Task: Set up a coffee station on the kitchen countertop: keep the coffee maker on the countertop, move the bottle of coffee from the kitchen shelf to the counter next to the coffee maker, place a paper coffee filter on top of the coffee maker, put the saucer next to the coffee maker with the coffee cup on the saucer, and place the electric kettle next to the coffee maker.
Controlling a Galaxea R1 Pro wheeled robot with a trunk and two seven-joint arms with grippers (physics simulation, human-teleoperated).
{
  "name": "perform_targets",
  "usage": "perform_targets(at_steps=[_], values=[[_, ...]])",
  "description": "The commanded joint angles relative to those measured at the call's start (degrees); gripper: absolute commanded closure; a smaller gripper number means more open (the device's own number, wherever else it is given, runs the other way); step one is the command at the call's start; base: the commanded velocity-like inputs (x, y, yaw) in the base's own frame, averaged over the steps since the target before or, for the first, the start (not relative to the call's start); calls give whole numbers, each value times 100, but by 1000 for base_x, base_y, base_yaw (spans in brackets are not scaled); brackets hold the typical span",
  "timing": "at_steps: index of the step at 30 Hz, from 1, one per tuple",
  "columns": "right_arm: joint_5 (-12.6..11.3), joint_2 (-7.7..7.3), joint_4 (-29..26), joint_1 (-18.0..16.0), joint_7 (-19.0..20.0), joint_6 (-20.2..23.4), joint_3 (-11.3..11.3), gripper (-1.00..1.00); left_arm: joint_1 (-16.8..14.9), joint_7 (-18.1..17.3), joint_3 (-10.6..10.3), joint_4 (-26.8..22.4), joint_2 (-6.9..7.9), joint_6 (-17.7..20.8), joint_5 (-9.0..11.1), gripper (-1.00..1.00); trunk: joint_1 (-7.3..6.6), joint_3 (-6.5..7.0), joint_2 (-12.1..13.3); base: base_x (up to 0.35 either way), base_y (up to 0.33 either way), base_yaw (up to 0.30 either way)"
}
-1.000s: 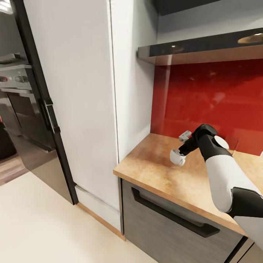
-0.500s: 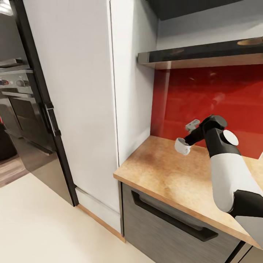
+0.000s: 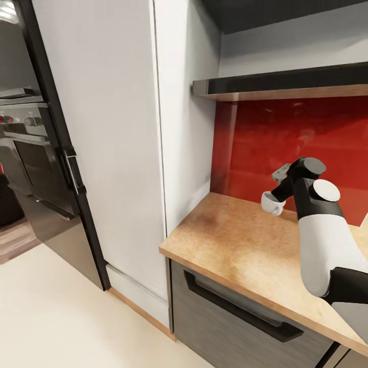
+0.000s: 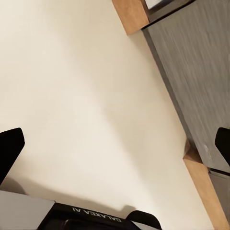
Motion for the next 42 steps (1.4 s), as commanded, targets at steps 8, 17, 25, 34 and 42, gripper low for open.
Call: perform_targets(at_steps=[8,17,25,34,42], values=[[44,-143,-7,-4,79,39,-12,100,-5,-25,45,9,0,-16,-35,-100,0,-6,-4,-15,0,-1],[26,-241,-430,11,241,25,-49,100,-6,-18,45,9,0,-16,-35,-100,0,27,-4,-52,0,-215],[43,-313,-1600,473,1157,-3,-239,100,-6,-16,45,9,0,-16,-35,-100,0,58,-4,-1,0,-262],[44,-840,-1849,793,1234,-10,-462,100,-5,-1,45,9,-7,-16,-35,-100,0,80,-4,-33,-79,-174],[43,-878,-1853,886,1236,-13,-525,100,-5,1,45,9,-9,-16,-35,-100,0,81,-4,-54,-96,-180]])
